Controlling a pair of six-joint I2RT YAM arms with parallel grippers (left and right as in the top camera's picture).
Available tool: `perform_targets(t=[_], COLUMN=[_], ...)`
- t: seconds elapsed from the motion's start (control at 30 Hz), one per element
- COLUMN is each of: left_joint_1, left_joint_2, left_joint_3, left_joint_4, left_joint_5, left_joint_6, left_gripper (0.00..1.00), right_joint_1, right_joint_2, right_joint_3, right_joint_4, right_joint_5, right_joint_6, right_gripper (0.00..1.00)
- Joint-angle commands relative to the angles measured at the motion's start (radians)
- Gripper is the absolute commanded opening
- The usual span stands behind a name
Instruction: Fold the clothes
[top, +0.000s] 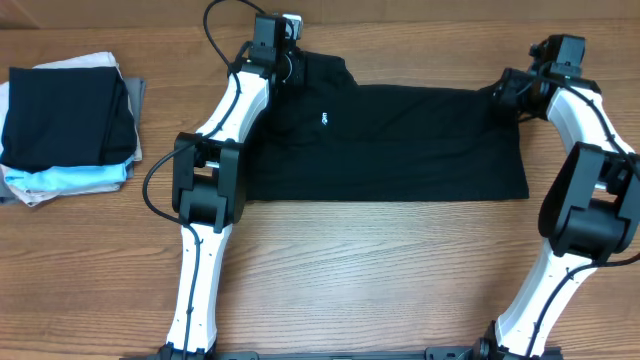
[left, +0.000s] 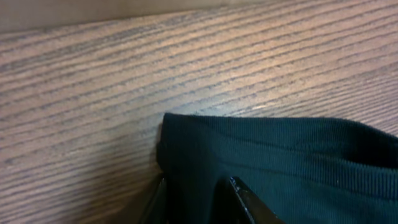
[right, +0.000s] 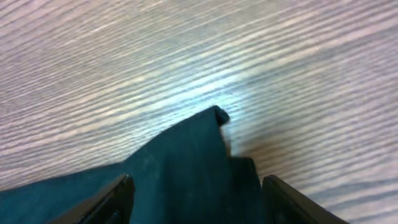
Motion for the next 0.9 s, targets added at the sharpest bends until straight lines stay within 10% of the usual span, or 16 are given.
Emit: perform_targets(t=[0.0, 0.4, 0.6, 0.87], left_joint_1=[-0.002, -0.001, -0.001, 0.003], left_joint_2=[0.019, 0.019, 0.019, -0.006], left_joint_3=[0.024, 0.024, 0.024, 0.053], left_joint_4=[-0.019, -0.038, -0.038, -0.1], left_joint_5=[0.007, 0.004, 0.005, 0.005], left_joint_6=[0.016, 0.016, 0.015, 0.015], left_gripper=[0.34, 0.34, 0.22, 0.08], right_joint_1=[0.008, 0.008, 0.009, 0.009], right_joint_2=[0.017, 0.12, 0.121, 0.12], right_joint_3=[0.021, 0.021, 0.021, 0.023], right_joint_4=[0.017, 0.066, 0.048, 0.064], right_joint_5=[0.025, 0.098, 0.096, 0.094], right_joint_6=[-0.024, -0.021, -0.012, -0.01], right_gripper=[0.7, 0.68, 0.09, 0.07])
